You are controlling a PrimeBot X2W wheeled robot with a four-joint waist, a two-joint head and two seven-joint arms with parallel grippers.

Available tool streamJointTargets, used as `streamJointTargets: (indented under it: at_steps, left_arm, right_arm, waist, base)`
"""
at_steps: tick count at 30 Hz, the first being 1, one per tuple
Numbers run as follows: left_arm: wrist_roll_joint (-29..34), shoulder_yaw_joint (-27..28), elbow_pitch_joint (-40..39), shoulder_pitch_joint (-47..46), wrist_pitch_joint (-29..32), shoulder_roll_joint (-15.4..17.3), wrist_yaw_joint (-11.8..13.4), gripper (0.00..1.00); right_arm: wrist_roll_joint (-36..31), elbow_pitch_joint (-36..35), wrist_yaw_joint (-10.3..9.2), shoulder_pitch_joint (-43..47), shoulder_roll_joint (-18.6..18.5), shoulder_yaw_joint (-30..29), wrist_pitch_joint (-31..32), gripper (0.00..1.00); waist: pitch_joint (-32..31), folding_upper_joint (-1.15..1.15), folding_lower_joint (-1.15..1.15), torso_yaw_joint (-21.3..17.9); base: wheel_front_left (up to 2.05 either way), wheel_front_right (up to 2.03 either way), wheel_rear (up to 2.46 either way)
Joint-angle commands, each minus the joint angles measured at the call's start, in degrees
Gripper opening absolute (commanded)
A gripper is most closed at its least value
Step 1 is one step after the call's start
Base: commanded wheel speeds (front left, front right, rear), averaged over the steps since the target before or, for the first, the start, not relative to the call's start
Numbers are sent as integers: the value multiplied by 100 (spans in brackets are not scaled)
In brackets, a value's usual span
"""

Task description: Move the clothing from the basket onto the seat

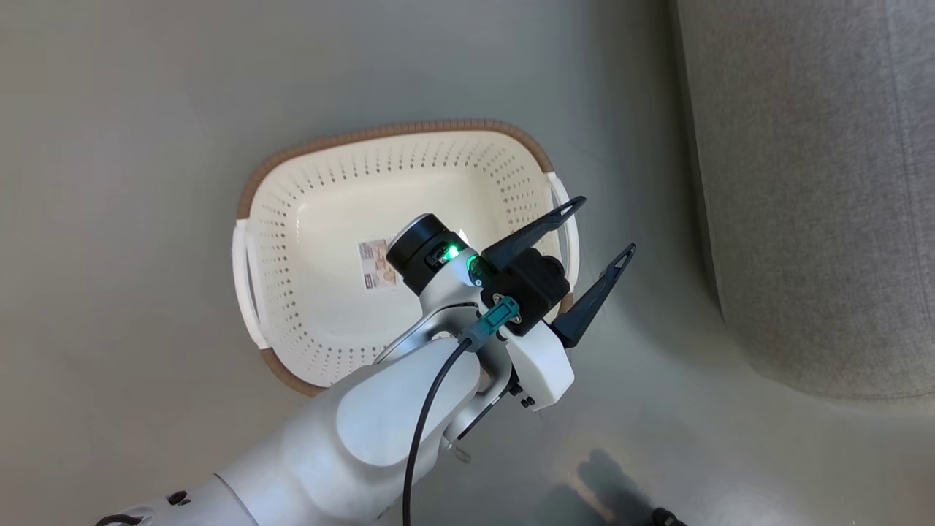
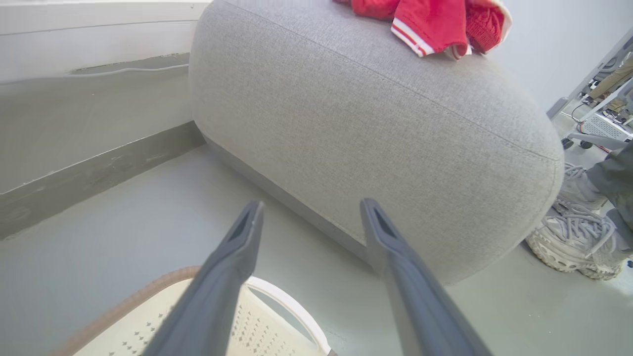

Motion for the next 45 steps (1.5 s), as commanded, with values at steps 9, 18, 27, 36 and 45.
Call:
streamJointTargets:
  at_steps: [9, 18, 27, 36, 45]
  left_arm:
    - [91, 499, -346, 484, -34, -64, -116, 100]
    - [195, 1059, -350, 1052, -34, -64, -209, 100]
    - [354, 1770, -353, 1791, -34, -64, -371, 100]
    - [571, 2610, -276, 2503, -34, -64, -511, 100]
    - [828, 3428, -206, 3069, -34, -64, -578, 100]
  right_arm:
    - [547, -884, 17, 1088, -480, 504, -66, 100]
    - [689, -1535, 17, 1756, -437, 794, -66, 100]
    - [850, -2344, 17, 2535, -225, 1315, -66, 100]
    - [1085, -3368, 17, 3329, 122, 1906, -66, 100]
    - [976, -3922, 17, 4106, 621, 2111, -66, 100]
  waist:
    - [-961, 0, 0, 234]
    - [-1826, 0, 0, 422]
    - [-2689, 0, 0, 732]
    - [-3421, 0, 0, 1041]
    - [-3901, 0, 0, 1218]
  base:
    - [0, 0, 0]
    - [0, 0, 0]
    - [0, 0, 0]
    - [0, 0, 0]
    - [0, 0, 0]
